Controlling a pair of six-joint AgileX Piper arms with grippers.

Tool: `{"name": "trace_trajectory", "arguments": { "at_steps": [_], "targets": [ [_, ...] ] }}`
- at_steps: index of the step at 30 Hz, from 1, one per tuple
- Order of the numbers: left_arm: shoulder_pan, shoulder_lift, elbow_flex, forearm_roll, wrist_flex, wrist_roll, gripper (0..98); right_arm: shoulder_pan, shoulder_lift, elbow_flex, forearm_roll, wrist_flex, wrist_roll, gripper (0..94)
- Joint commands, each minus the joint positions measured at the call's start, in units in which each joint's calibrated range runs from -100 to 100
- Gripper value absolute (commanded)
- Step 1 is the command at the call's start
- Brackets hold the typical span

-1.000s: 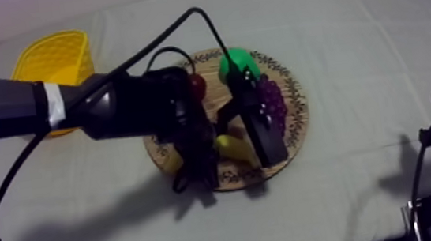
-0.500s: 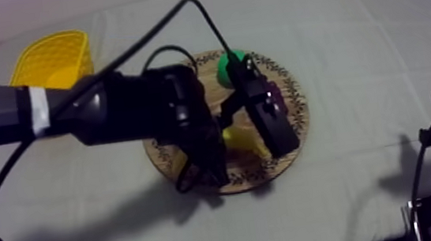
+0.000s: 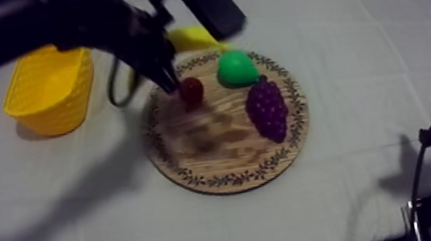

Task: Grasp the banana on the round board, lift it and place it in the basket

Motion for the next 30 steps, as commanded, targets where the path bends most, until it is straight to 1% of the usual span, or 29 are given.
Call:
{"name": "trace_trajectory", "arguments": {
  "at_steps": [1,6,10,15,20,25,28,30],
  "targets": [
    [-5.38,-3.03,0.25,0.09,-1.62,-0.49,15.7,-0.01,-0.02,0.02,0.01,0.03,0.01,0.3],
    [-12.85,-5.63,2.10,0.23,-5.40,-1.30,15.7,-0.01,-0.02,0.02,0.01,0.03,0.01,0.3],
    [-18.86,-5.74,4.43,0.67,-10.49,-1.40,15.6,-0.01,-0.02,0.02,0.01,0.03,0.01,0.3],
    [-24.29,-2.69,5.54,1.00,-14.82,-1.42,15.5,-0.01,-0.02,0.02,0.01,0.03,0.01,0.3],
    [-27.46,2.08,5.02,0.96,-17.60,-1.07,15.5,-0.01,-0.02,0.02,0.01,0.03,0.01,0.3],
    [-28.85,5.64,5.77,0.66,-19.68,-0.11,15.7,-0.01,-0.02,0.02,0.01,0.03,0.01,0.3],
    [-29.18,6.84,6.92,0.12,-20.20,1.29,15.3,-0.01,-0.02,0.02,0.01,0.03,0.01,0.3],
    [-29.07,7.41,8.15,-0.74,-20.34,2.80,14.8,-0.01,-0.02,0.02,0.01,0.03,0.01,0.3]
  ]
}}
